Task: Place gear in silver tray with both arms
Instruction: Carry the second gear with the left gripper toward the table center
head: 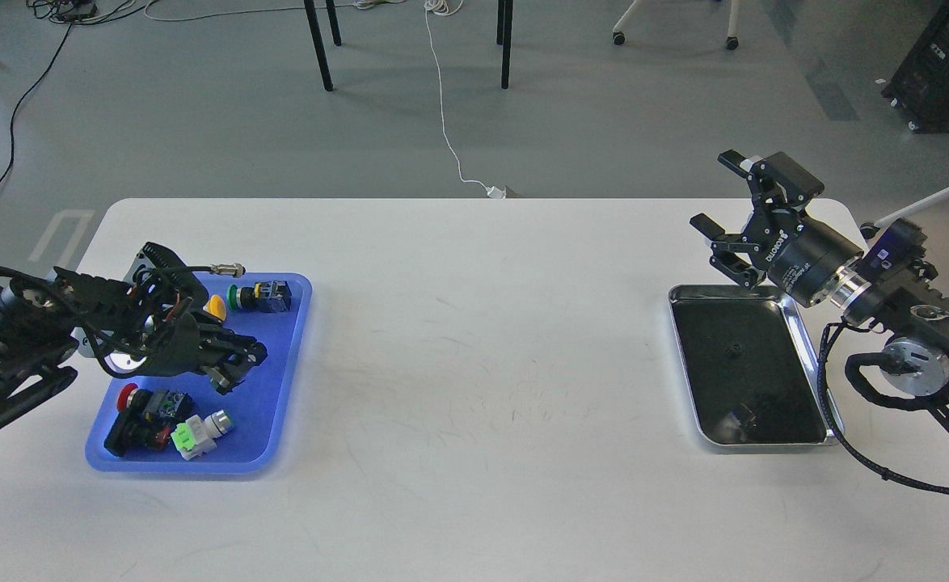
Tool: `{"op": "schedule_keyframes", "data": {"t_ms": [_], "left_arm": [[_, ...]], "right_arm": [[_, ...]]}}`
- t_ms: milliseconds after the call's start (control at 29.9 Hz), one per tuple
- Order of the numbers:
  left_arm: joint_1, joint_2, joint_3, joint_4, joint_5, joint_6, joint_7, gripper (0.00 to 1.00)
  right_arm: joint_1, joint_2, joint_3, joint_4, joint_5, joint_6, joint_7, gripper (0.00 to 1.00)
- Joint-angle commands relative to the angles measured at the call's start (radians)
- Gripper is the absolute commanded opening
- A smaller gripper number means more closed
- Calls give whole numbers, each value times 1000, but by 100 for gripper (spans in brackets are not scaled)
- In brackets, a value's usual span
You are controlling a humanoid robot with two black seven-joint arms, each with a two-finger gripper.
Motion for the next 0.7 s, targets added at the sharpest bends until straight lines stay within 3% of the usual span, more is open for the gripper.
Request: {"op": "schedule_keyframes", "data": {"t_ms": [0,167,301,668], "left_arm": [[-75,-2,-1,-69,0,-11,0,16],[-181,-42,2,-195,0,-66,0,16],[-221,-204,8,-213,0,-142,0,16],[-283,-506,213,-5,0,-142,0,16]], "right_arm": [[-2,0,4,-1,0,0,0,97],[-2,0,5,-1,0,0,0,97],[-2,0,5,-1,0,0,0,97],[-2,-3,19,-4,0,0,0,97]]}}
